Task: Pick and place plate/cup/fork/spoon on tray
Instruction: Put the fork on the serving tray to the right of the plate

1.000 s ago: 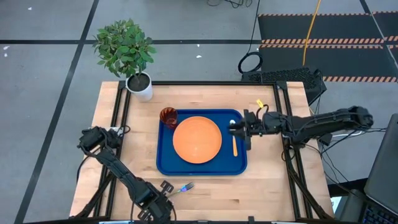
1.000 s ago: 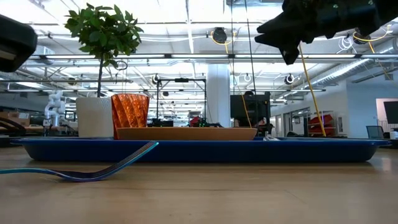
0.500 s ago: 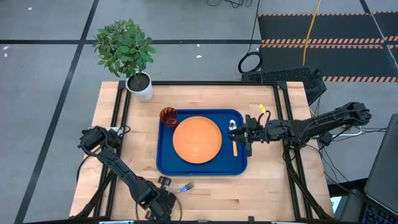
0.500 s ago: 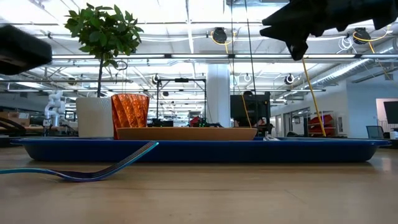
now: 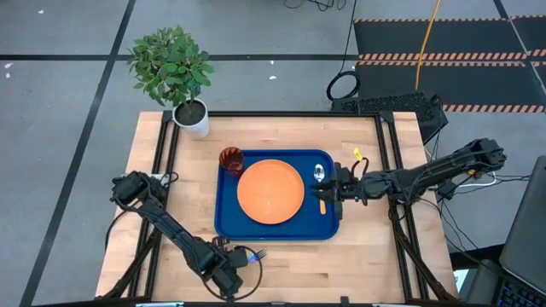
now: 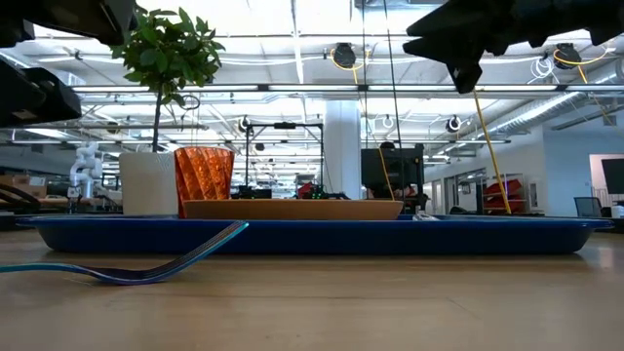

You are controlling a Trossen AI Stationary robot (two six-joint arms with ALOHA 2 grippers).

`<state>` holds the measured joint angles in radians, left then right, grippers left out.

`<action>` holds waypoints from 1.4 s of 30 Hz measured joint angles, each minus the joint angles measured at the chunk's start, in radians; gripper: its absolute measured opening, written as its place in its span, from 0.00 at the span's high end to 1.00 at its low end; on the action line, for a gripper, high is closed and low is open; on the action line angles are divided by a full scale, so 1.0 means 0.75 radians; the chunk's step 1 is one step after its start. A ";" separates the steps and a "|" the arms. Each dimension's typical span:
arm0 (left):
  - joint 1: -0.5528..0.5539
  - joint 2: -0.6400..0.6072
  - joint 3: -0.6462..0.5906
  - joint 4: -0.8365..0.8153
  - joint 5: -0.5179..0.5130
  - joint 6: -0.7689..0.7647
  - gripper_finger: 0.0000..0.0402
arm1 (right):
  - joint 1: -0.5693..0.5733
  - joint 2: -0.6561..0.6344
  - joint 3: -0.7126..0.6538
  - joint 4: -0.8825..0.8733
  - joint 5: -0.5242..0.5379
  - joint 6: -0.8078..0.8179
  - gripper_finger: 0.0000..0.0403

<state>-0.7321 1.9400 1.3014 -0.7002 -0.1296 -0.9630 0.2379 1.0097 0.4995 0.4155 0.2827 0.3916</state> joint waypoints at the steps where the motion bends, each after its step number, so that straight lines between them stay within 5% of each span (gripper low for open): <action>1: 0.002 0.000 0.000 0.000 0.000 0.017 0.87 | 0.000 0.000 0.000 0.013 0.013 -0.019 0.75; 14: 0.015 0.000 0.000 0.002 -0.003 0.024 0.87 | -0.060 -0.004 0.000 0.189 0.046 -0.300 0.75; 42: 0.027 0.008 -0.091 0.178 -0.108 -0.030 0.87 | -0.100 -0.005 -0.001 0.179 0.045 -0.306 0.75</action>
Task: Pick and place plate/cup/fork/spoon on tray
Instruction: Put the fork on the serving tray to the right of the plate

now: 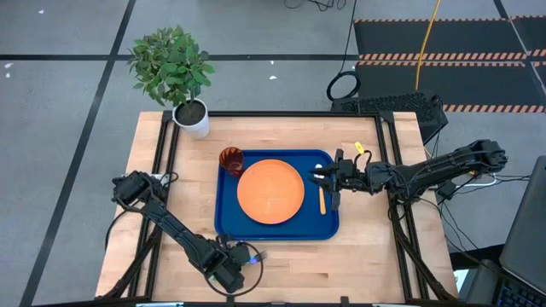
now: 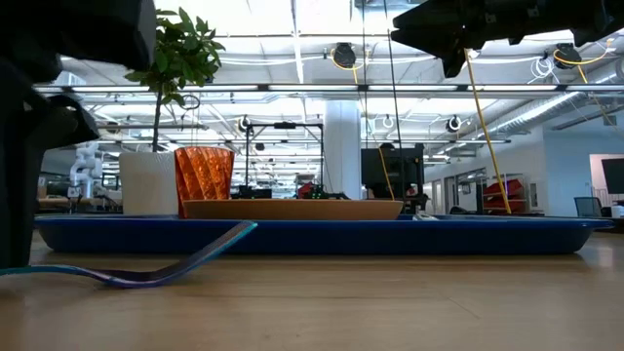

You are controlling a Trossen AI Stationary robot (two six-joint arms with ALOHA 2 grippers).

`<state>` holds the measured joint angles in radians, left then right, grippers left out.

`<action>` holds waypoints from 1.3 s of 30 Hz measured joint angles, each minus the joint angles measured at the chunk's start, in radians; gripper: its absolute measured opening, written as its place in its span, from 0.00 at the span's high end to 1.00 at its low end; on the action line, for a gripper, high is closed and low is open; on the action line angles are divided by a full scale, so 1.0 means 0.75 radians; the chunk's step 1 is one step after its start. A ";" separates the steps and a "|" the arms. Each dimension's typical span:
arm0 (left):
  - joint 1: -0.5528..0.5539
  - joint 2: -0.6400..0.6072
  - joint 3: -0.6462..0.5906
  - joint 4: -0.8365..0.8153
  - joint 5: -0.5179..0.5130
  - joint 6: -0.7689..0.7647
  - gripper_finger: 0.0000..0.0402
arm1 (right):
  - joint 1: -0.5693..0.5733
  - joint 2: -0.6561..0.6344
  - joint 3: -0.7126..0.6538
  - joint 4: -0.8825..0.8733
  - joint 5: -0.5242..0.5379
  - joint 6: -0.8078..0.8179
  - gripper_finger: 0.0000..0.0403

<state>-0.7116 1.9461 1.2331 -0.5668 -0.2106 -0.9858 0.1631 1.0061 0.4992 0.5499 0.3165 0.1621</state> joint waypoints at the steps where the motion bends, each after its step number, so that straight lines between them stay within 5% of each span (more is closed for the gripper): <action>1: 0.000 0.000 0.001 0.026 0.004 0.013 0.87 | 0.000 0.000 0.000 0.000 0.000 -0.003 0.75; 39: -0.001 0.017 0.005 0.125 0.033 0.090 0.87 | 0.000 0.000 0.000 -0.002 -0.003 -0.009 0.75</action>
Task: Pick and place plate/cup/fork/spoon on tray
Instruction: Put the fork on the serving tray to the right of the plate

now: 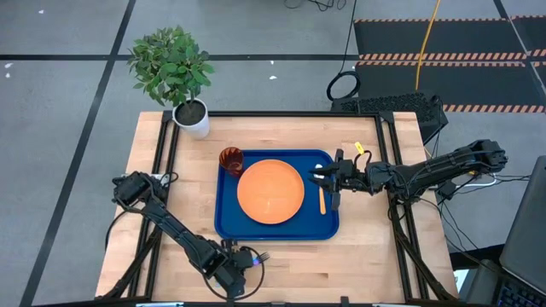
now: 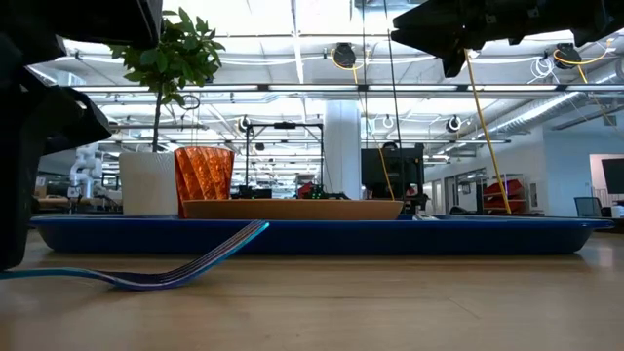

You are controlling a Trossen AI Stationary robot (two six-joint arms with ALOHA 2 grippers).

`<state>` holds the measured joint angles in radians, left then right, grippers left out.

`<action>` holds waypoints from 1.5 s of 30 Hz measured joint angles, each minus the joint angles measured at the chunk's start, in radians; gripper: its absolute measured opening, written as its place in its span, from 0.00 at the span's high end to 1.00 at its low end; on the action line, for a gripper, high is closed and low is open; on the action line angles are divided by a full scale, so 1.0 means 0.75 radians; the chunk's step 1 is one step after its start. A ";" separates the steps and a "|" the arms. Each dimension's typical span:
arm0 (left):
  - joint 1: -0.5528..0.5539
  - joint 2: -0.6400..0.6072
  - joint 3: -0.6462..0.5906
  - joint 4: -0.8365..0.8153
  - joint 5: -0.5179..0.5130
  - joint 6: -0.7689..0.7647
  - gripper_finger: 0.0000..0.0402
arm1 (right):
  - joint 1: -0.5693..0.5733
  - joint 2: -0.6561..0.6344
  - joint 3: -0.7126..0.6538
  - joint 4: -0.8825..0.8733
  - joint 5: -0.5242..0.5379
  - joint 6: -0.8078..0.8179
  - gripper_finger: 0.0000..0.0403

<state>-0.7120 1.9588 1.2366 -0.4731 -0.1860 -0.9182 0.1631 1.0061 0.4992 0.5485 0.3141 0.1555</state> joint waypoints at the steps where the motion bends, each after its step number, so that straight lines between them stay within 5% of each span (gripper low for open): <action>1: 0.000 0.001 0.000 0.006 -0.002 0.004 0.87 | 0.000 0.000 0.000 0.000 0.000 0.000 0.75; 30: 0.073 0.130 -0.003 0.279 -0.196 0.203 0.87 | 0.000 0.000 0.000 0.000 -0.002 -0.005 0.75; 36: 0.105 0.132 -0.005 0.325 -0.218 0.297 0.98 | 0.000 0.000 0.000 0.000 -0.002 -0.017 0.75; 45: 0.138 0.136 -0.007 0.441 -0.233 0.416 0.99 | 0.000 0.000 0.000 0.000 -0.002 -0.002 0.75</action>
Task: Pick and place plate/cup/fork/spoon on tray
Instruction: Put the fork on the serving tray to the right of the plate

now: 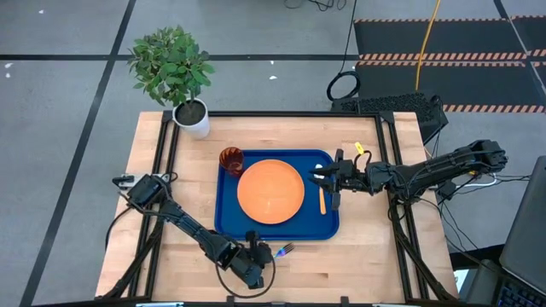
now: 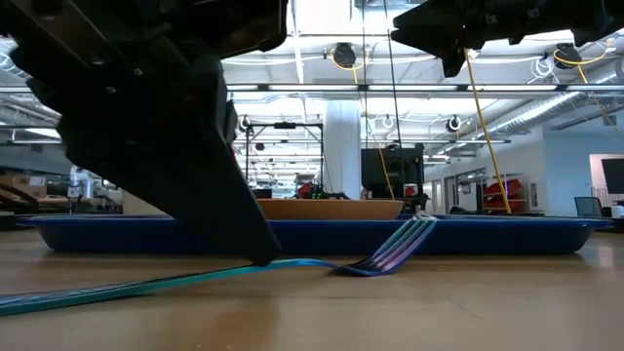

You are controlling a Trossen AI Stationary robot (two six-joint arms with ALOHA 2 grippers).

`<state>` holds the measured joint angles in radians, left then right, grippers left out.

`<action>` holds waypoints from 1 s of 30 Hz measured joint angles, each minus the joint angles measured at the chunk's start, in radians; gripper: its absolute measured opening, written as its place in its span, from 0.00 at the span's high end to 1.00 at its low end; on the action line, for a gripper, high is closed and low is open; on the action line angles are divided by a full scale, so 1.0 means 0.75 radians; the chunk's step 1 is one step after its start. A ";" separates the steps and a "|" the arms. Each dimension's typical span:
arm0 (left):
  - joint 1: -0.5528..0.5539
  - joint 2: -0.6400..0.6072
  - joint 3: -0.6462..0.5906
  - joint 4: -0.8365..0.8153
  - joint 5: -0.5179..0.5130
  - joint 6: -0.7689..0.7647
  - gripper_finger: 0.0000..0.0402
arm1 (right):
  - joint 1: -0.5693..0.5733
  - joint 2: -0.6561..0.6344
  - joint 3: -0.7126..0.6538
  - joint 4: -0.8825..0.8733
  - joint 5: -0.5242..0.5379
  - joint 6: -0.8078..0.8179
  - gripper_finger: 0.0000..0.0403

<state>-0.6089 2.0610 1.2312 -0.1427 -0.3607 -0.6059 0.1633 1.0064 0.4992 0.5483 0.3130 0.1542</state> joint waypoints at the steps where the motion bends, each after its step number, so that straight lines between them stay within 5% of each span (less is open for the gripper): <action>1: 0.004 0.001 0.000 0.014 0.000 0.013 0.99 | 0.000 0.000 0.000 -0.002 0.000 0.009 0.75; 24: 0.137 0.001 -0.001 0.363 0.076 0.565 0.99 | 0.047 0.159 0.000 -0.100 0.000 0.266 0.75; 30: 0.143 -0.122 0.001 0.379 0.129 0.715 0.99 | 0.047 0.158 0.000 -0.099 0.002 0.280 0.75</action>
<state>-0.5015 1.9697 1.2320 0.1418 -0.2641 -0.0693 0.1986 1.1248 0.4992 0.4740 0.3148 0.3643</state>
